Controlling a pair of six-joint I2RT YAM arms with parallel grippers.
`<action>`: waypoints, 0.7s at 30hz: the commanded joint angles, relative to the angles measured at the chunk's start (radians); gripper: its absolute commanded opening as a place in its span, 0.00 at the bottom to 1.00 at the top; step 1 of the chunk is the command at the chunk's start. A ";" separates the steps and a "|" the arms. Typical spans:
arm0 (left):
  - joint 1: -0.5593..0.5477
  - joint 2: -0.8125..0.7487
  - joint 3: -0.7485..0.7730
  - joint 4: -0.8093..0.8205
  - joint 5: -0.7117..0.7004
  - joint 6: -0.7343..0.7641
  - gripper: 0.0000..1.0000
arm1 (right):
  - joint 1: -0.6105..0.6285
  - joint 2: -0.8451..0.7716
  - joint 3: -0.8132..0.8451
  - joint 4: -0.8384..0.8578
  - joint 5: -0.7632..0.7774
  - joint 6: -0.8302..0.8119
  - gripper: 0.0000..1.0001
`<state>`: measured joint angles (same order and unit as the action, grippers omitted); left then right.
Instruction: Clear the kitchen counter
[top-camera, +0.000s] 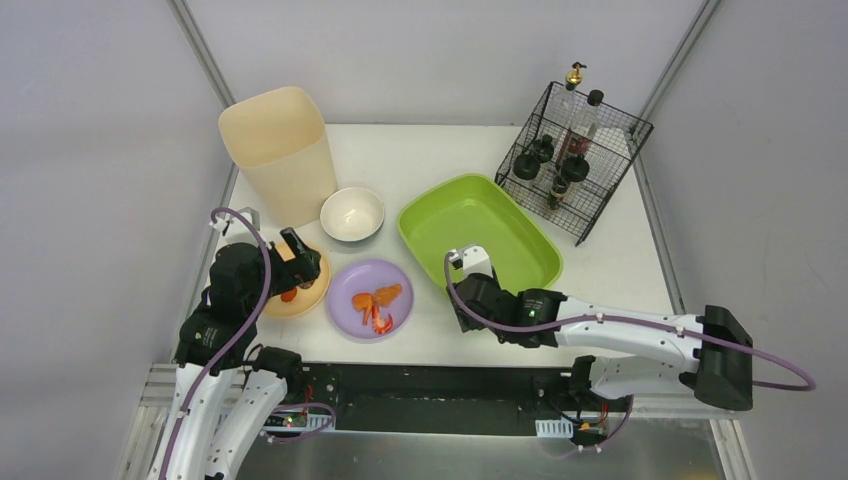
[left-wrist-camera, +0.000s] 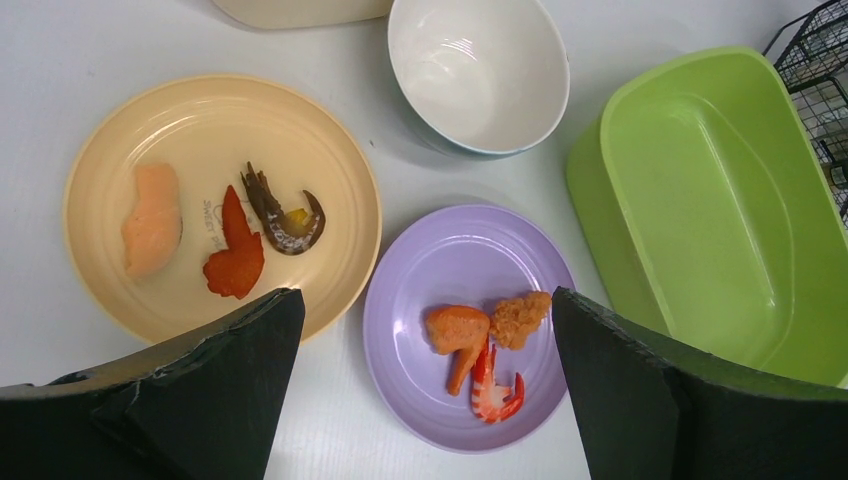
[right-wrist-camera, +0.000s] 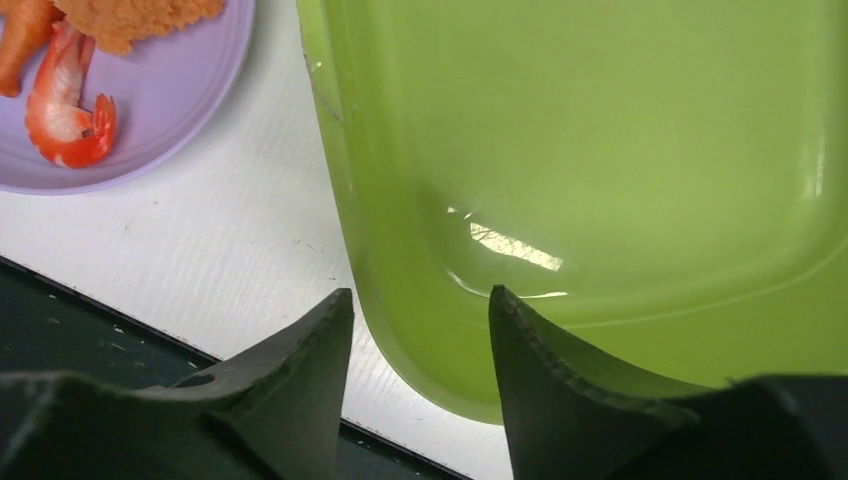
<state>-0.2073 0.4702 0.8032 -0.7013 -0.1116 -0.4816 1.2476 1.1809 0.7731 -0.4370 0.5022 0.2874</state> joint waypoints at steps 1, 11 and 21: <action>0.013 0.010 0.014 -0.006 0.023 0.016 1.00 | 0.005 -0.065 0.072 -0.034 0.068 -0.019 0.58; 0.015 0.030 0.020 -0.006 0.080 0.046 1.00 | -0.021 0.035 0.317 0.051 0.081 -0.181 0.99; 0.020 0.002 0.011 -0.009 -0.024 0.034 1.00 | -0.146 0.371 0.727 0.031 -0.117 -0.182 0.99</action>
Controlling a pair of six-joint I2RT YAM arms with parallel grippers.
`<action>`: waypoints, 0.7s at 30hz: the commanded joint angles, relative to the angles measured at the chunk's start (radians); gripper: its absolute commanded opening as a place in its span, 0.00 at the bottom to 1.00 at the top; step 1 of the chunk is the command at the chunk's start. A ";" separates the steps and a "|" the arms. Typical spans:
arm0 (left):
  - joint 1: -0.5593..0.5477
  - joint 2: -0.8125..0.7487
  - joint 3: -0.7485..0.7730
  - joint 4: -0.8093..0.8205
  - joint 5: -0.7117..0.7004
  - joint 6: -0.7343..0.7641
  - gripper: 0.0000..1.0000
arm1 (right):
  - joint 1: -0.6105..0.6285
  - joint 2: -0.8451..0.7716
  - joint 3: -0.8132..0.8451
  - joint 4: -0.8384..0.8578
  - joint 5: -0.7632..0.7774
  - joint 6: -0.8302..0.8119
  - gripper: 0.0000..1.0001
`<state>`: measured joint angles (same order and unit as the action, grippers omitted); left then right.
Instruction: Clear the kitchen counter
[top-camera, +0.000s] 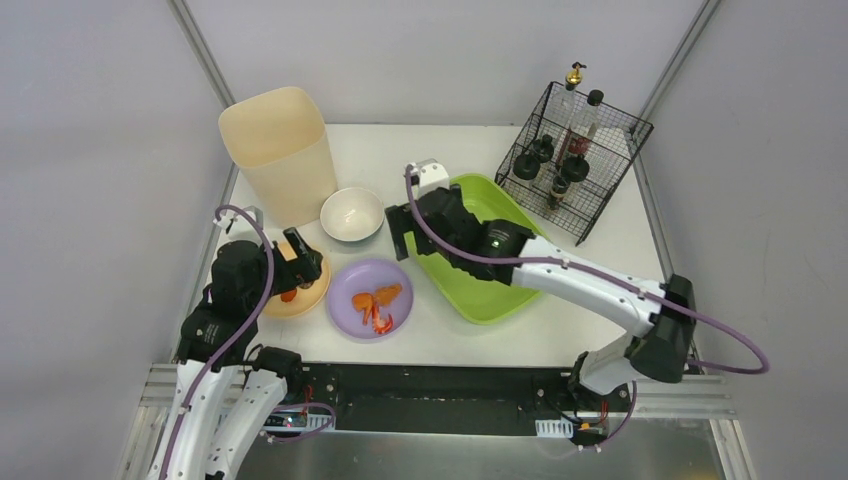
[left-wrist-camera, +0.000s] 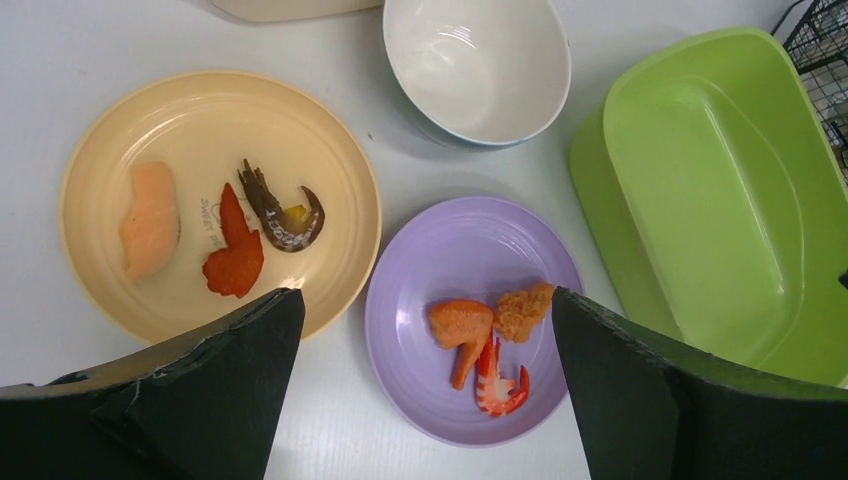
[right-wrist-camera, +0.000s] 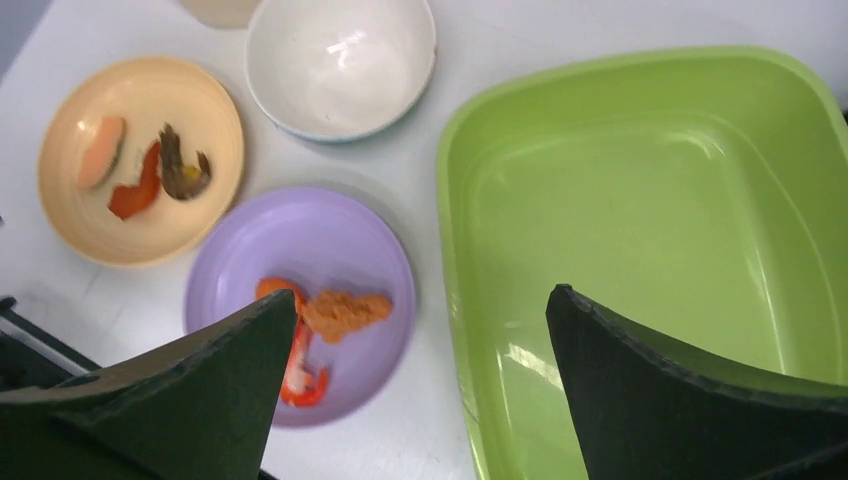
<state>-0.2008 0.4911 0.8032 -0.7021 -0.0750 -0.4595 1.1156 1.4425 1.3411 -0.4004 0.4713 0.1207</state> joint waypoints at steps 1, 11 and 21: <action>0.014 -0.026 0.012 -0.013 -0.075 0.007 1.00 | -0.016 0.141 0.198 -0.030 -0.094 0.002 0.99; 0.015 -0.046 0.024 -0.038 -0.143 0.004 1.00 | -0.001 0.284 0.215 0.015 -0.271 0.267 0.89; 0.016 -0.084 0.025 -0.047 -0.192 -0.010 1.00 | 0.121 0.246 -0.056 0.155 -0.172 0.507 0.83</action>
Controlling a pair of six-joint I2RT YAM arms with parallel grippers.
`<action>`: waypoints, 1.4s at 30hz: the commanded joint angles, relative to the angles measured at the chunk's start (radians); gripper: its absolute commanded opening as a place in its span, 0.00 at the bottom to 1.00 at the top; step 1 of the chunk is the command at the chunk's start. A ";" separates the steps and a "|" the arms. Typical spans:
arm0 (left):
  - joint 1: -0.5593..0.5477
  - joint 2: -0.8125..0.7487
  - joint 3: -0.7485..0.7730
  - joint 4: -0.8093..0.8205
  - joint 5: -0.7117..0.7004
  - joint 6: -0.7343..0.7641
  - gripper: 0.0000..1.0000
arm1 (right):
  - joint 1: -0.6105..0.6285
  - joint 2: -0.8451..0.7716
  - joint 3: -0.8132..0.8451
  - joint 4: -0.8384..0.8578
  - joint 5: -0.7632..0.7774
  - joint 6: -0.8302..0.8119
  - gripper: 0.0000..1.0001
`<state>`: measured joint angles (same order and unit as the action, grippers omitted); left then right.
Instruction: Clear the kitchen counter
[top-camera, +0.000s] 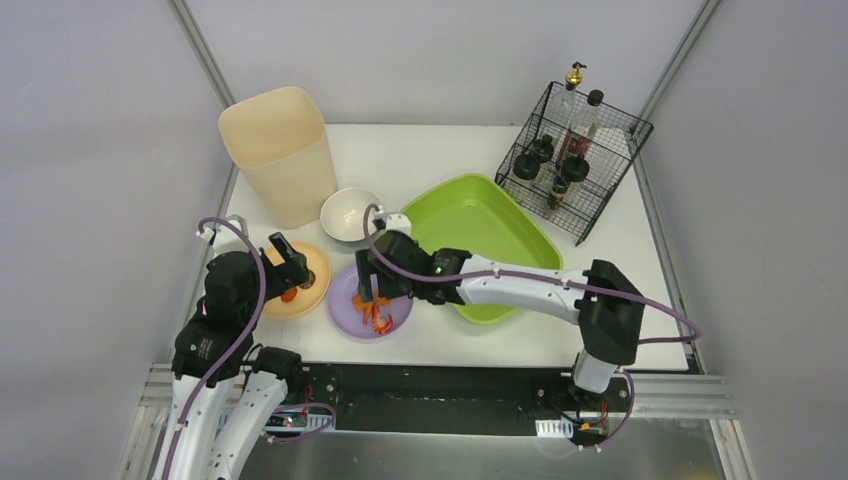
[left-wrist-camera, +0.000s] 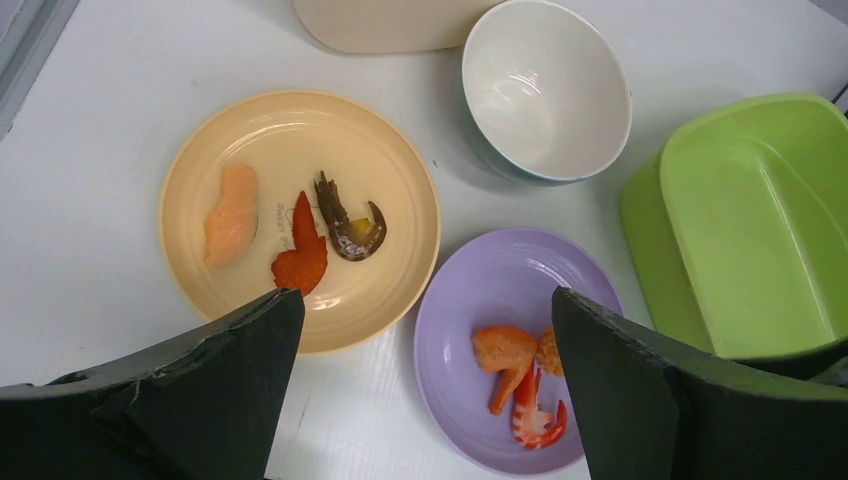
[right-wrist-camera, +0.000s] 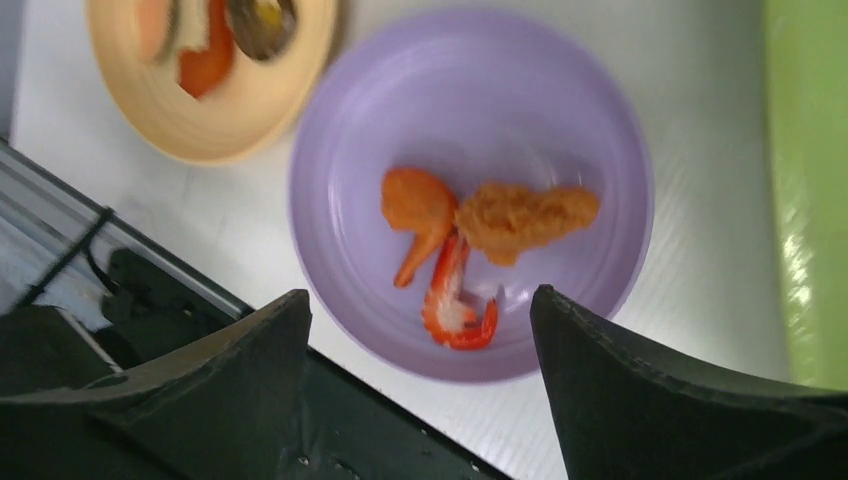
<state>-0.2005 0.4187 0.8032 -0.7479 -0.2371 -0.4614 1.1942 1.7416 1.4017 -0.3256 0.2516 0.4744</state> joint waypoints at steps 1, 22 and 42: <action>0.015 -0.012 0.024 -0.001 -0.028 -0.008 1.00 | 0.056 -0.068 -0.155 0.100 0.058 0.183 0.83; 0.015 -0.002 0.025 -0.001 0.018 -0.006 1.00 | 0.167 -0.158 -0.546 0.399 0.282 0.656 0.78; 0.015 0.010 0.027 0.000 0.039 -0.003 1.00 | 0.189 -0.105 -0.506 0.334 0.291 0.672 0.66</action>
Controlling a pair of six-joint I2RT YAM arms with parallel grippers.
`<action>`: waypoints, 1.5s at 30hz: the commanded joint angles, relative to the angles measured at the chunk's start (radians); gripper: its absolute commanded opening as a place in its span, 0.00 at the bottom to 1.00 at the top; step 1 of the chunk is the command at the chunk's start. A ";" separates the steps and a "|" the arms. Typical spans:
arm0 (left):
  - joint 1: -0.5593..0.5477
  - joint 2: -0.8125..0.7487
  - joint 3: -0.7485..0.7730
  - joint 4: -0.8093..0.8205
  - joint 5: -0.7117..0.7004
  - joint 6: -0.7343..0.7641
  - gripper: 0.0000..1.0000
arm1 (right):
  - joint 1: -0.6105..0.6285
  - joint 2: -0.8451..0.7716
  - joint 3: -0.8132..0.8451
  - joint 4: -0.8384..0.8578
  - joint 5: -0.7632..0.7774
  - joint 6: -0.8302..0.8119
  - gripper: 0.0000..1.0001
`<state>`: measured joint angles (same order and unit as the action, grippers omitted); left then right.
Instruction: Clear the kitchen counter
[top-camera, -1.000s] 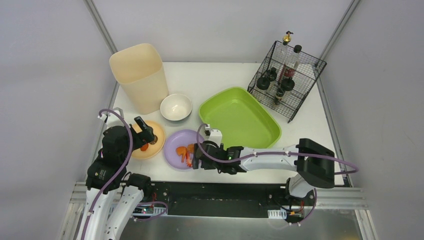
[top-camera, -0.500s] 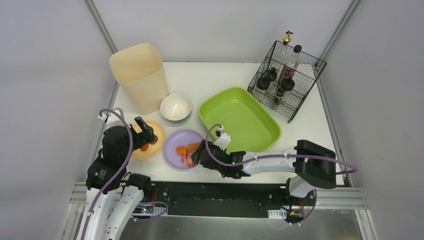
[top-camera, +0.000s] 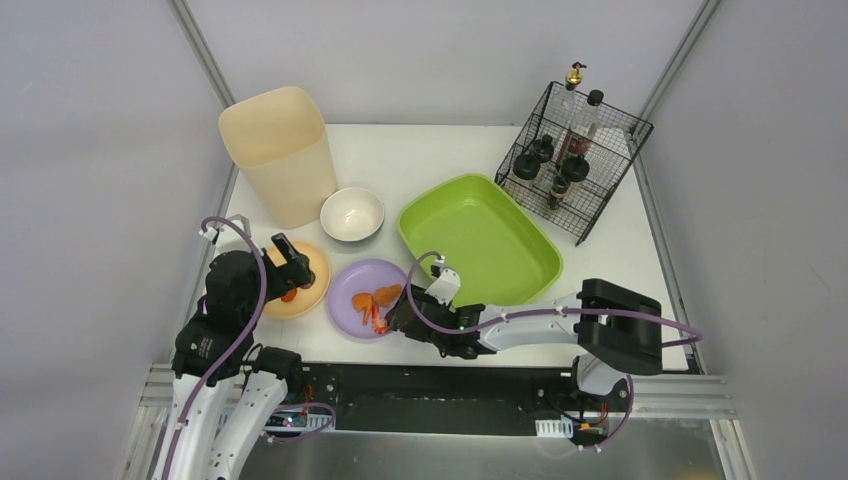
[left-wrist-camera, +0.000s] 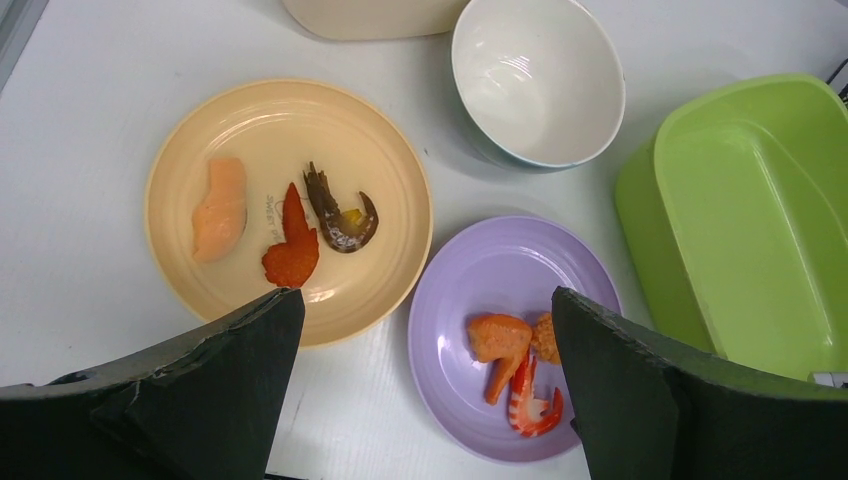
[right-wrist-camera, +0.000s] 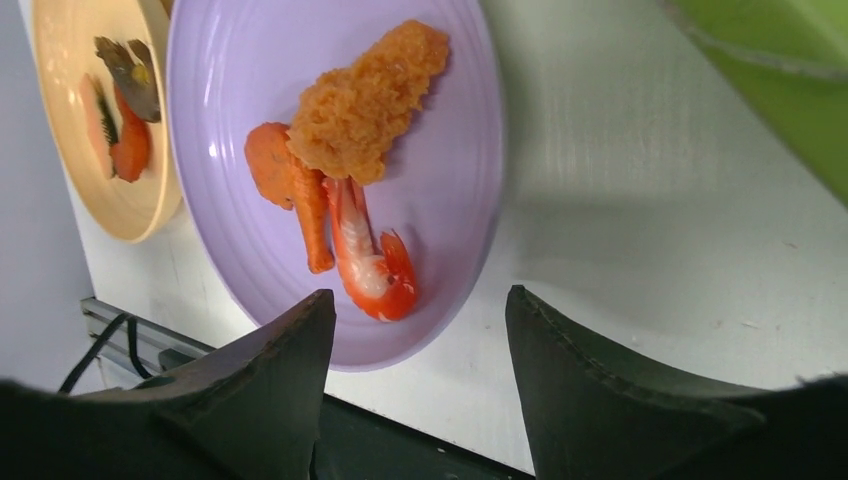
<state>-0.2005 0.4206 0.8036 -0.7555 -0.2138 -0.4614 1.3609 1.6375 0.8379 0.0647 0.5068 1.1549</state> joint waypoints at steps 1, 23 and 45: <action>0.014 0.007 0.026 0.007 0.017 -0.003 1.00 | 0.026 -0.001 0.069 -0.089 0.051 -0.012 0.66; 0.014 -0.009 0.027 0.008 0.033 -0.006 1.00 | 0.028 0.096 0.122 -0.140 0.056 0.075 0.56; 0.001 -0.013 0.025 0.008 0.031 -0.003 1.00 | 0.033 0.118 0.154 -0.111 0.041 0.040 0.00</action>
<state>-0.2012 0.4152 0.8036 -0.7555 -0.1905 -0.4614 1.3907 1.7504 0.9440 -0.0608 0.5262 1.2144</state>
